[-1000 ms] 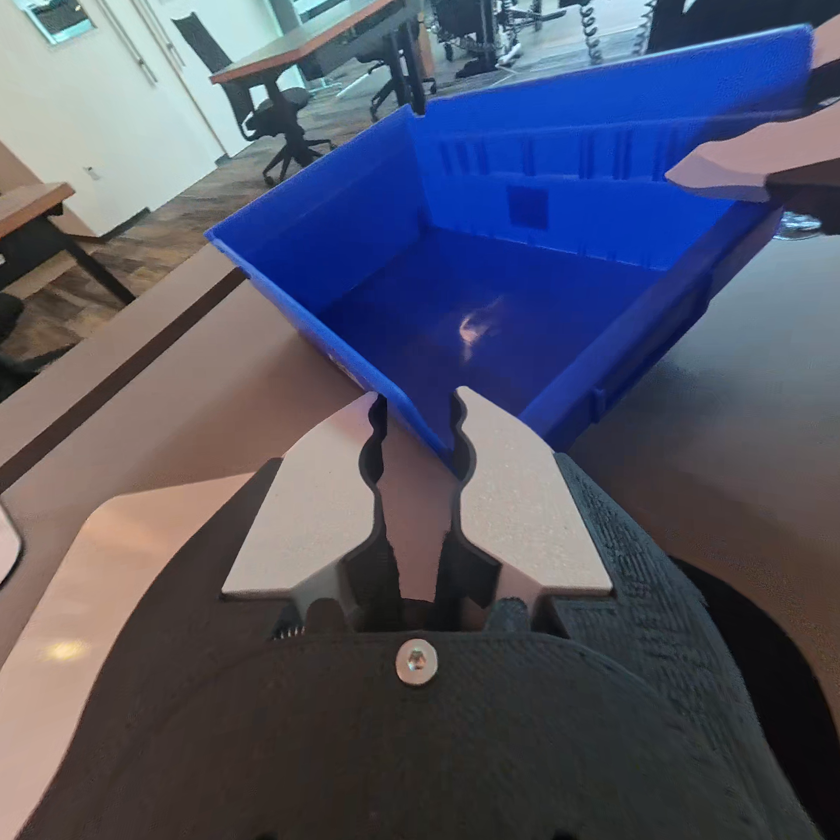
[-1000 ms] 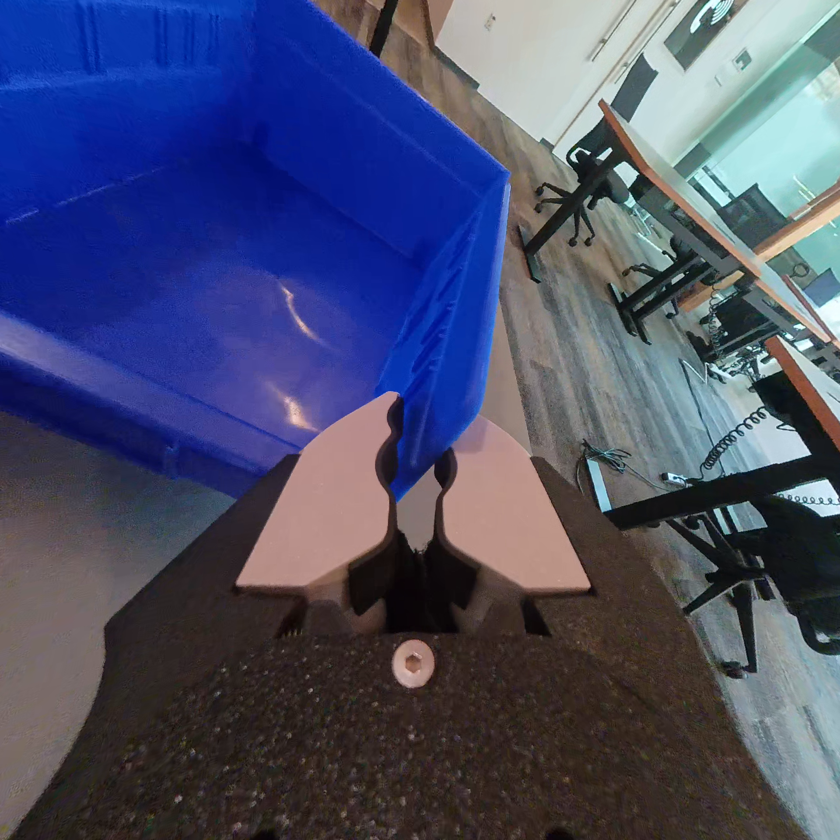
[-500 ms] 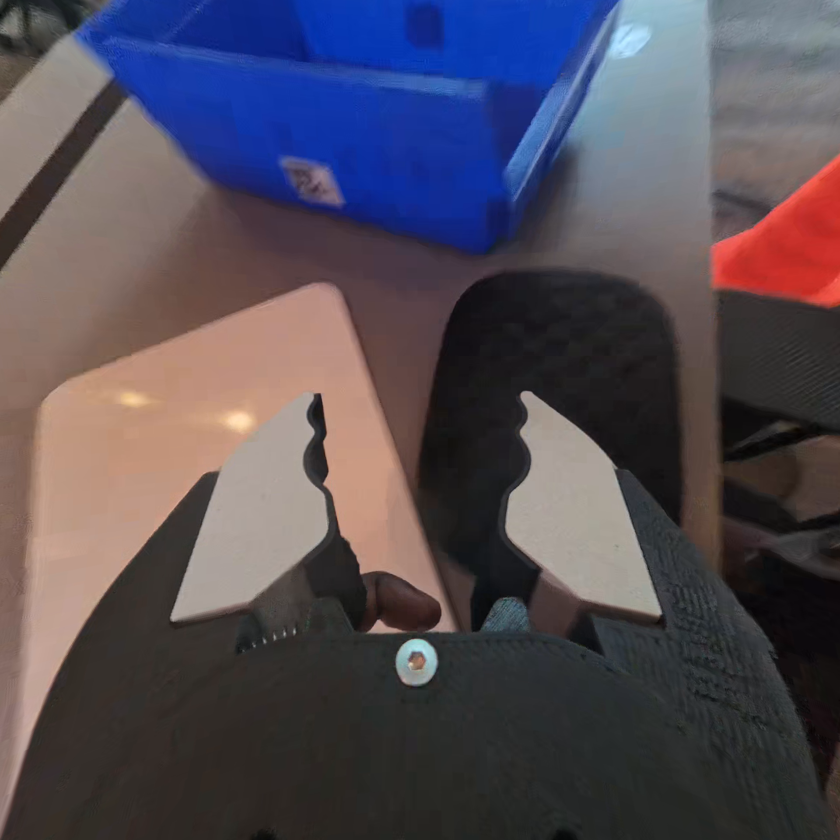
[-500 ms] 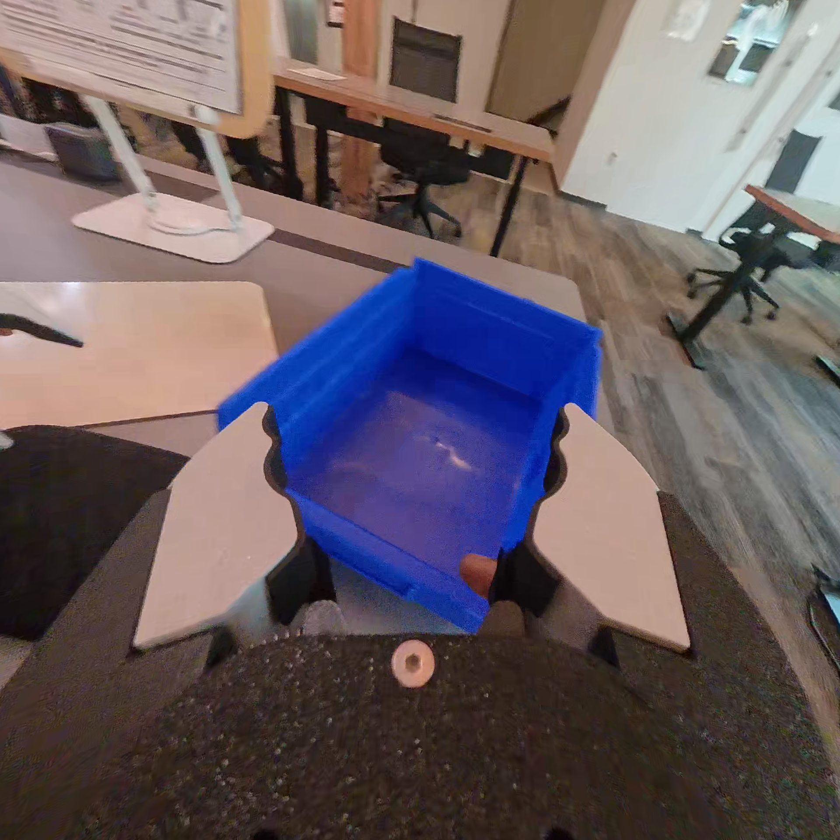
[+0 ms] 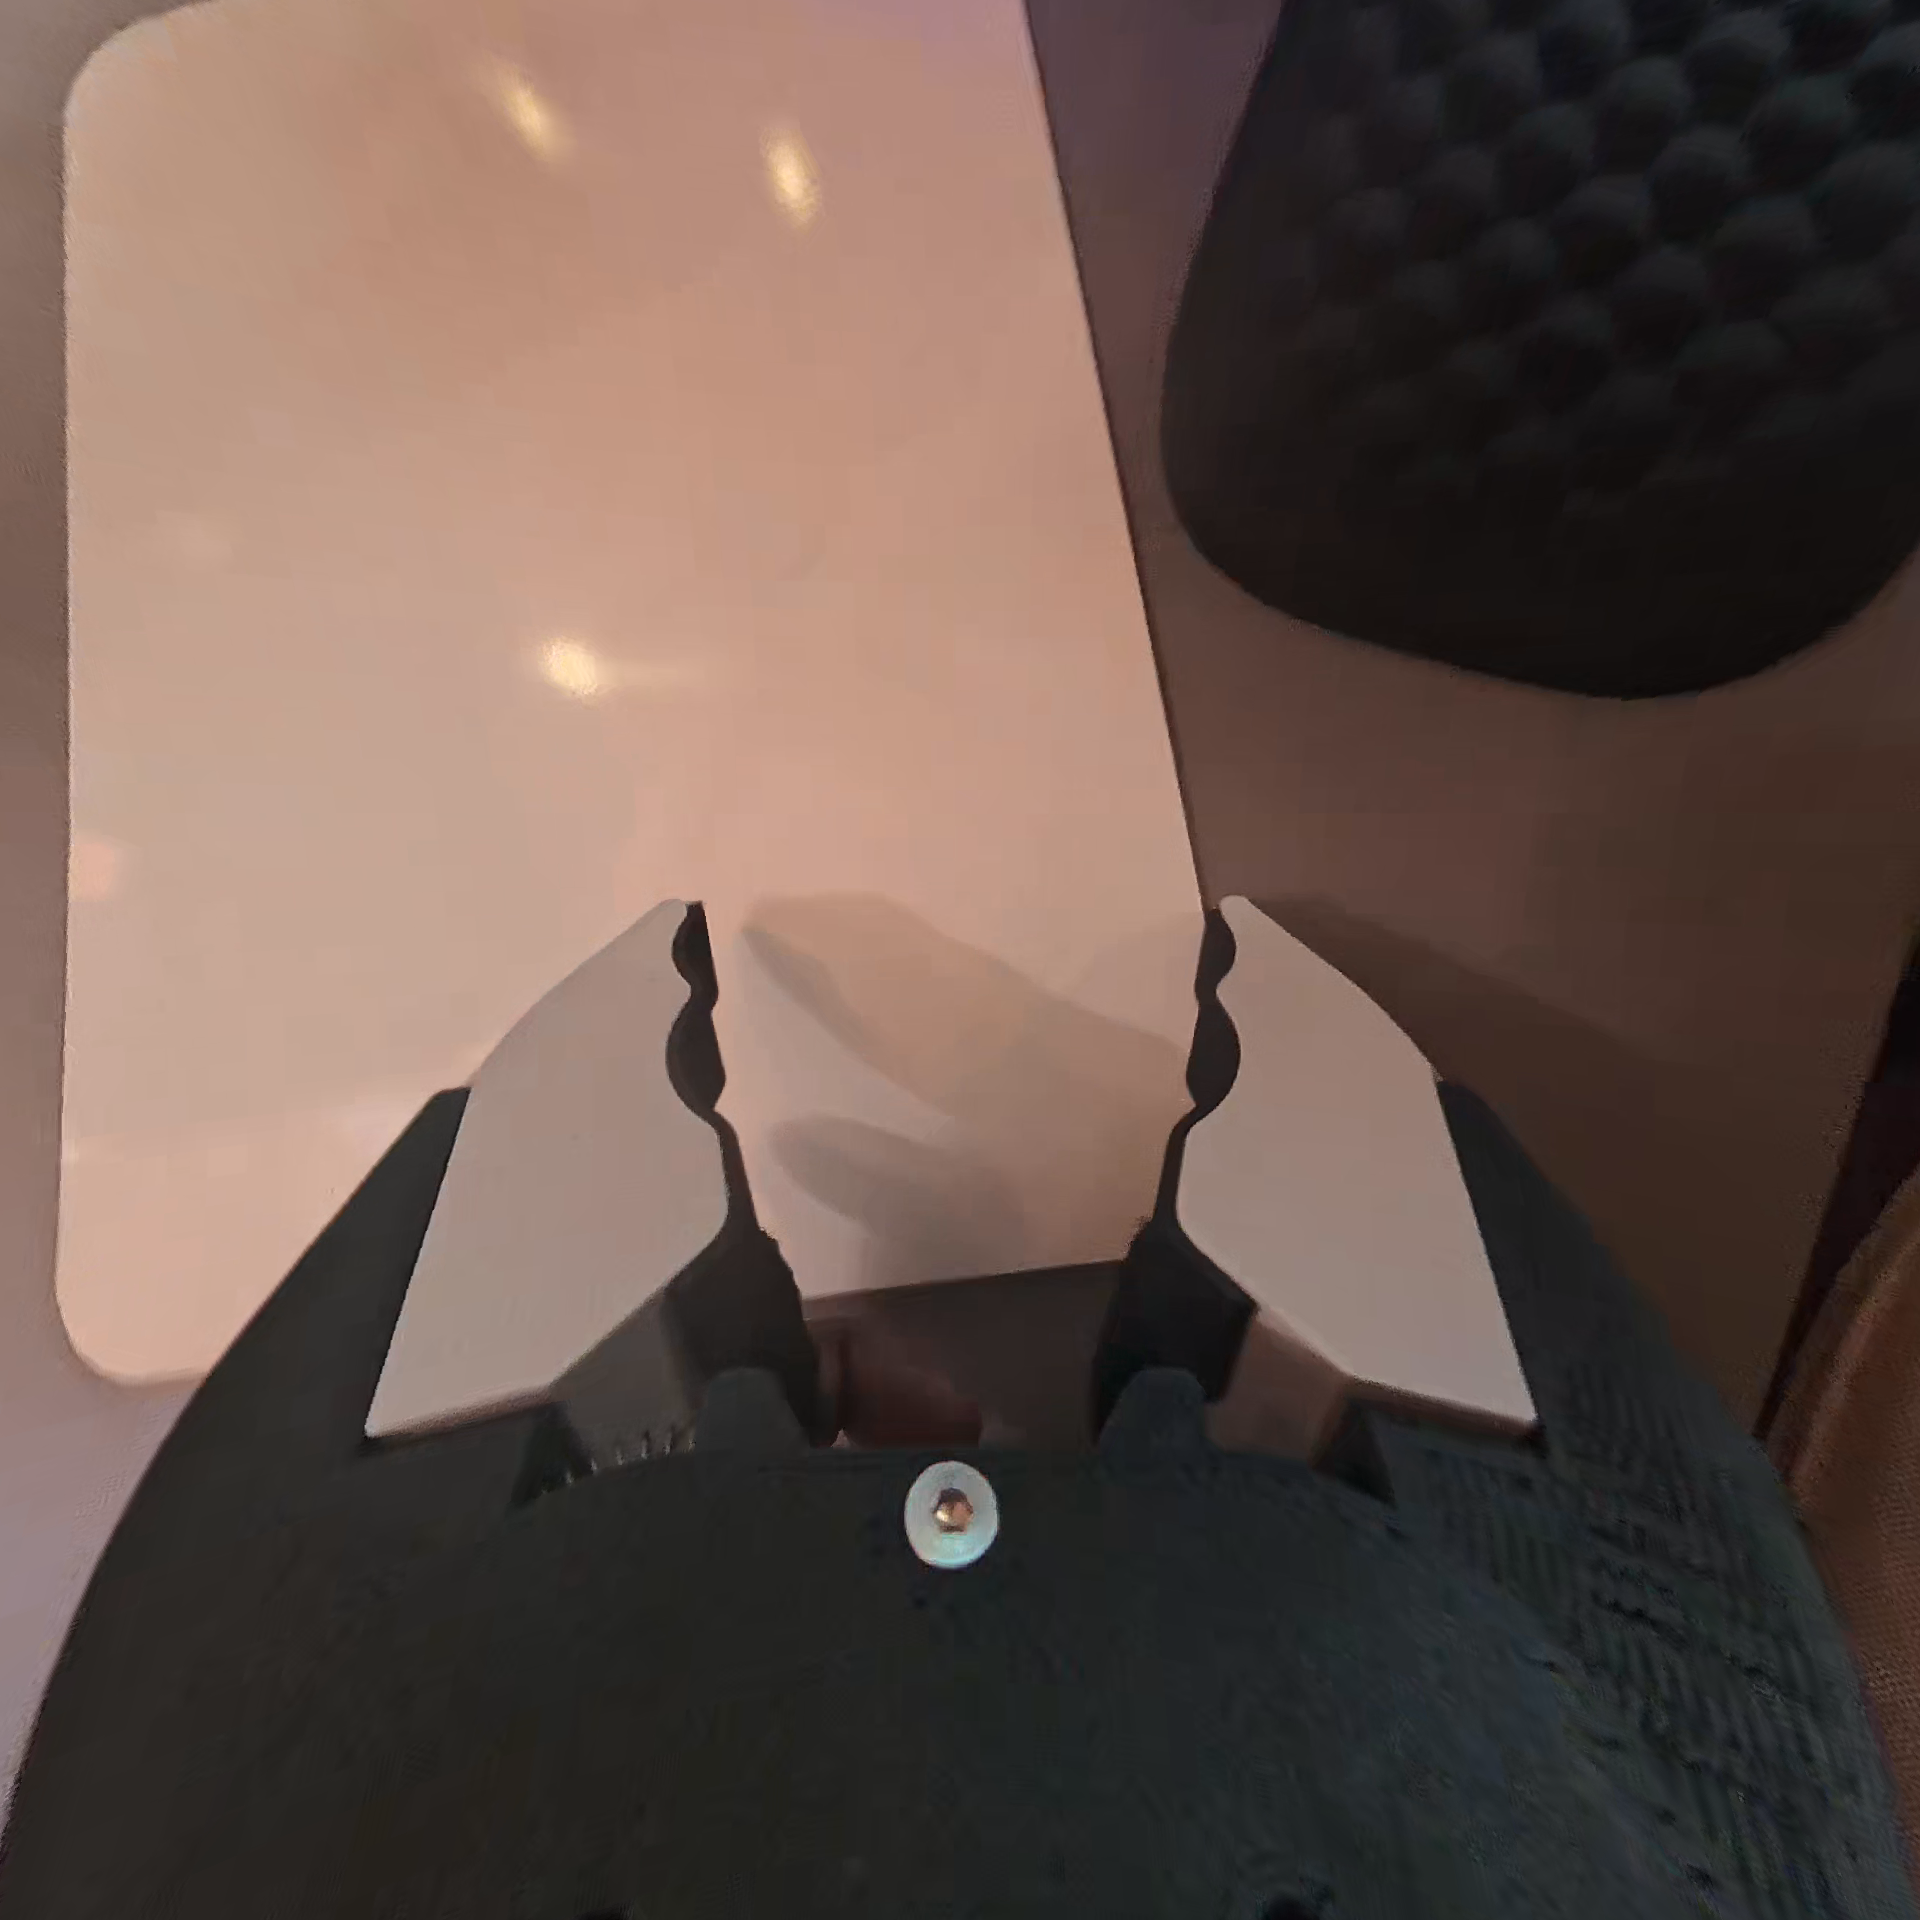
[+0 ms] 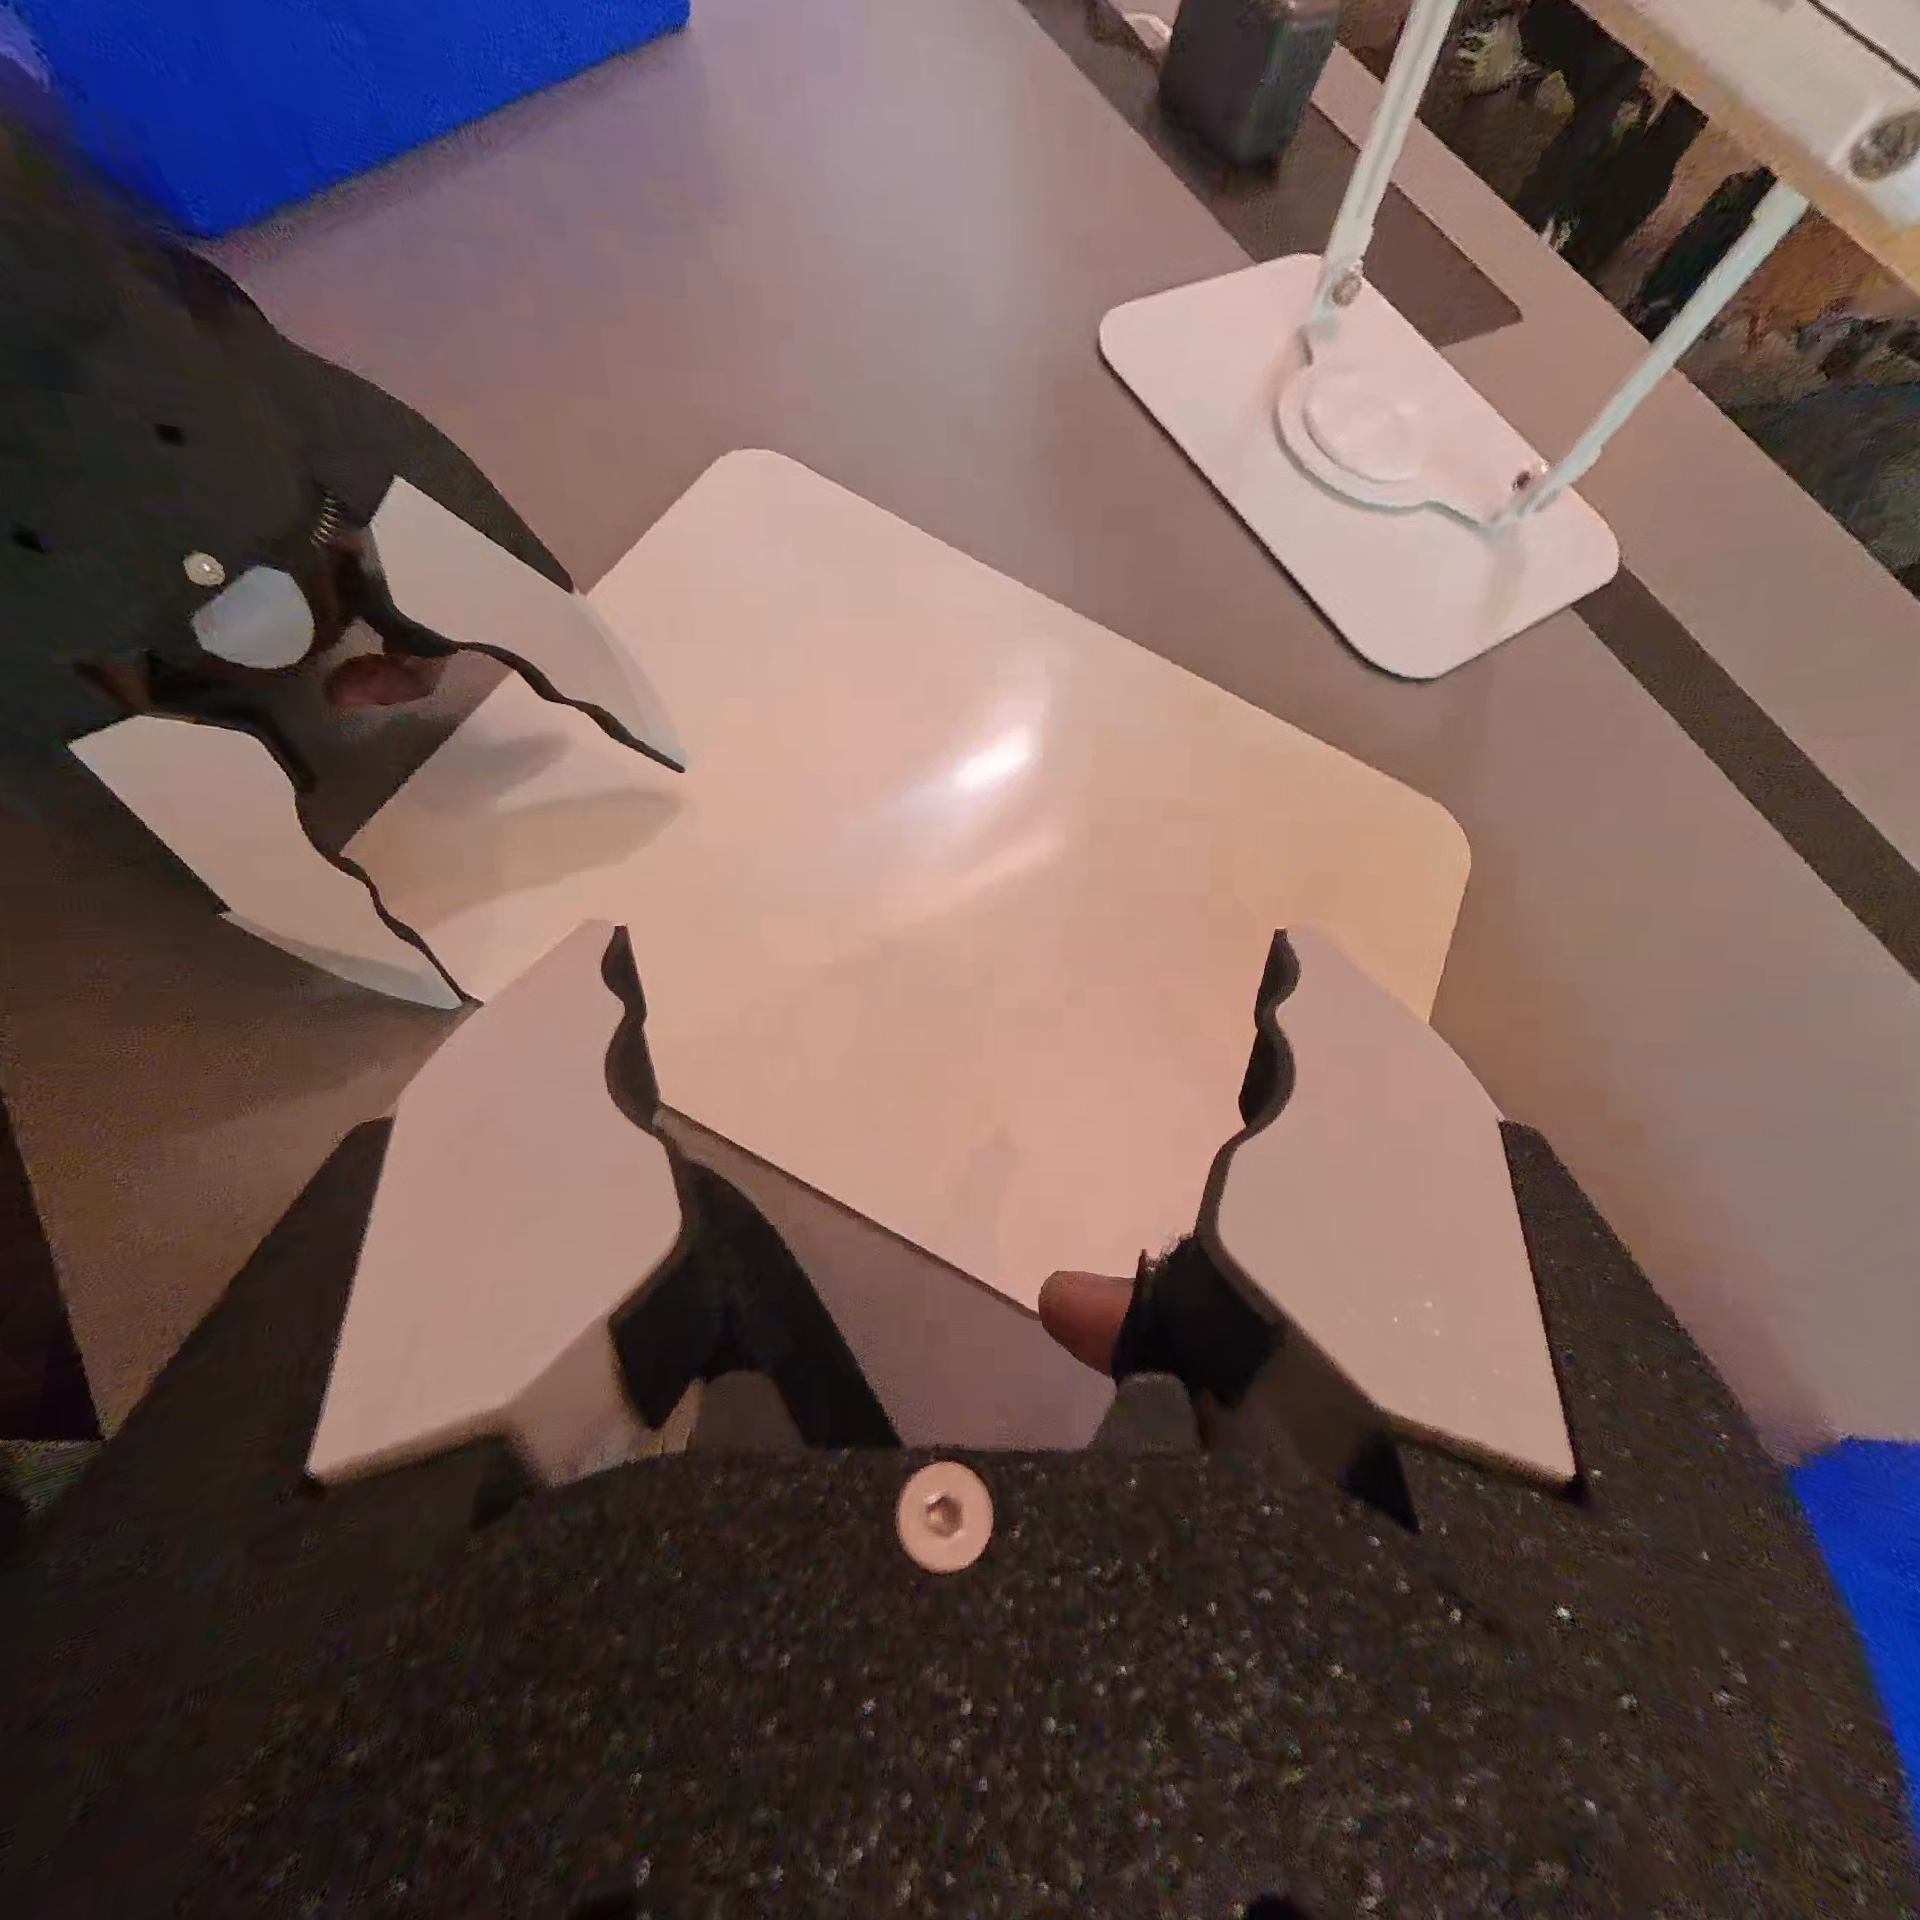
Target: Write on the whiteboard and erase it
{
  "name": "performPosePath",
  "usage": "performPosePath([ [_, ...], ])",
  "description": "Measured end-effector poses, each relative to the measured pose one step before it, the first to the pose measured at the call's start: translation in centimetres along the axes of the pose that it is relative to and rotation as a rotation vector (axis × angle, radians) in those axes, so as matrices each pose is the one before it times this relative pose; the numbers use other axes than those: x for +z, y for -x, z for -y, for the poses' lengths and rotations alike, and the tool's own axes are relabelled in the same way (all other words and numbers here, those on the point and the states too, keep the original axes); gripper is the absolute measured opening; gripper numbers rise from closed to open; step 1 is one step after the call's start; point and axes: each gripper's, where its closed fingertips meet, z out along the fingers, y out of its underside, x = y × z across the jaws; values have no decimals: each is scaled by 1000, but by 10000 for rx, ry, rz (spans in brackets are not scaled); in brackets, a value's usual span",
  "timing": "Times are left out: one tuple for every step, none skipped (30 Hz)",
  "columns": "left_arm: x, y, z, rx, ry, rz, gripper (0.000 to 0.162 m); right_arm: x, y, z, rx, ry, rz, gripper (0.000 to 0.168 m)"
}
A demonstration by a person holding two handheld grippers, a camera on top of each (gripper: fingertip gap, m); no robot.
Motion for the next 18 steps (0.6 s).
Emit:
performPosePath([
  [-200, 812, -188, -126, 34, 370, 83, 470, -272, 596, -152, -20, 87, 111],
  [-396, 854, -115, 223, -67, 469, 73, 500, -357, 593, -87, -84, 74, 111],
  [-736, 665, 147, 314, -295, 282, 73, 582, -376, 674, 22, -195, 93, 110],
  [-1135, 602, 504, -95, -543, 62, 73, 641, -265, 776, 137, -309, 131, 108],
  [-1467, 487, 830, -453, -771, -177, 73, 706, -84, 891, 190, -445, 161, 106],
  [-1782, 526, 1071, -463, -944, -254, 73, 724, 155, 931, 121, -593, 194, 104],
  [-2074, 1126, 1031, -399, -827, 91, 73, 725, 233, 769, 18, -656, 142, 103],
  [-2214, 1814, 869, -219, -534, 435, 73, 650, 161, 453, -5, -632, 22, 100],
  [-2239, 2515, 483, -6, -138, 705, 73, 532, 80, 57, 28, -511, -49, 98],
  [-2245, 3422, -16, 63, 253, 1086, 73, 409, 73, -242, 102, -393, -71, 95],
  [-2082, 4151, -596, 81, 540, 1371, 73, 285, 88, -375, 205, -280, -48, 93],
  [-1634, 4492, -1363, 50, 813, 1418, 71, 186, 208, -397, 251, -145, 60, 91],
  [-1031, 4527, -2278, 15, 1161, 1334, 67, 115, 224, -305, 201, -42, 115, 90],
  [-393, 4250, -2712, -249, 1179, 1193, 59, 78, 111, -177, 83, 9, 78, 90],
  [178, 3566, -2671, -499, 993, 854, 40, 61, 16, -31, -18, -15, 46, 90],
  [601, 2813, -2425, -593, 845, 507, 16, 37, -9, 59, -14, -62, 39, 90],
  [881, 2108, -2311, -561, 926, 260, 6, 16, 52, 56, 34, -63, 67, 89],
  [1018, 1157, -2473, -271, 1282, -112, 2, 1, 70, 0, 59, -25, 59, 89],
])
